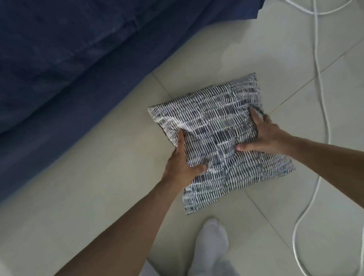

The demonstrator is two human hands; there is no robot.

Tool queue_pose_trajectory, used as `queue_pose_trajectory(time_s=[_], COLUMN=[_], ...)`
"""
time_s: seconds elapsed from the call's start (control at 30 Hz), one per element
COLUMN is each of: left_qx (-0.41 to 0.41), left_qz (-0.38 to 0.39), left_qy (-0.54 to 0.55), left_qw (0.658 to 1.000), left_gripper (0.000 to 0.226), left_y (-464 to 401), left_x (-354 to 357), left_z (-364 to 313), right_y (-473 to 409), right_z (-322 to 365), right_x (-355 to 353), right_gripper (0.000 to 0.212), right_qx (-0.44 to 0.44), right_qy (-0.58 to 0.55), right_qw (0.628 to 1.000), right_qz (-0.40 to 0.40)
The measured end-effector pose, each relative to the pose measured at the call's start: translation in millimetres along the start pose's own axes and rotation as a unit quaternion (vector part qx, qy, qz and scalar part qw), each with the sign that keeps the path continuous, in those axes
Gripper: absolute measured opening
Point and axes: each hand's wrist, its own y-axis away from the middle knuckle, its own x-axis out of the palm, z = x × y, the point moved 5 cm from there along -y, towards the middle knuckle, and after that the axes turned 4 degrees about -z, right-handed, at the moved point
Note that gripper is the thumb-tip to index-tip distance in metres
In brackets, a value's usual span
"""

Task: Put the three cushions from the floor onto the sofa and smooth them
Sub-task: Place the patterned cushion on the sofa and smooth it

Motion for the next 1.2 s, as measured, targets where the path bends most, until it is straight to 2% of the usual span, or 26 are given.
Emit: queue_pose_trajectory(time_s=[0.2, 0.37, 0.7, 0.97, 1.2], left_qx=[0.019, 0.031, 0.042, 0.057, 0.065], left_qz=[0.014, 0.019, 0.015, 0.001, -0.049], left_qy=[-0.002, -0.004, 0.010, 0.009, -0.023], left_qw=[1.000, 0.999, 0.999, 0.998, 0.996], left_gripper=[0.138, 0.134, 0.130, 0.130, 0.131], left_y=[38.4, 92.8, 211.0, 286.3, 308.5], left_x=[-24.0, -60.4, -143.4, -185.9, -246.2], left_z=[-23.2, -53.7, -158.2, -236.3, -289.6], right_y=[45.0, 100.3, 228.8, 313.4, 347.1], right_z=[20.9, 39.8, 94.0, 110.1, 154.5], right_x=[-15.7, -42.2, -152.8, -219.6, -282.6], right_gripper=[0.141, 0.139, 0.137, 0.135, 0.135], right_qx=[-0.034, -0.057, -0.070, -0.084, -0.105], right_qy=[-0.013, 0.006, 0.011, -0.021, -0.027], right_qw=[0.999, 0.997, 0.997, 0.996, 0.993], right_qz=[0.031, 0.046, 0.013, -0.011, -0.045])
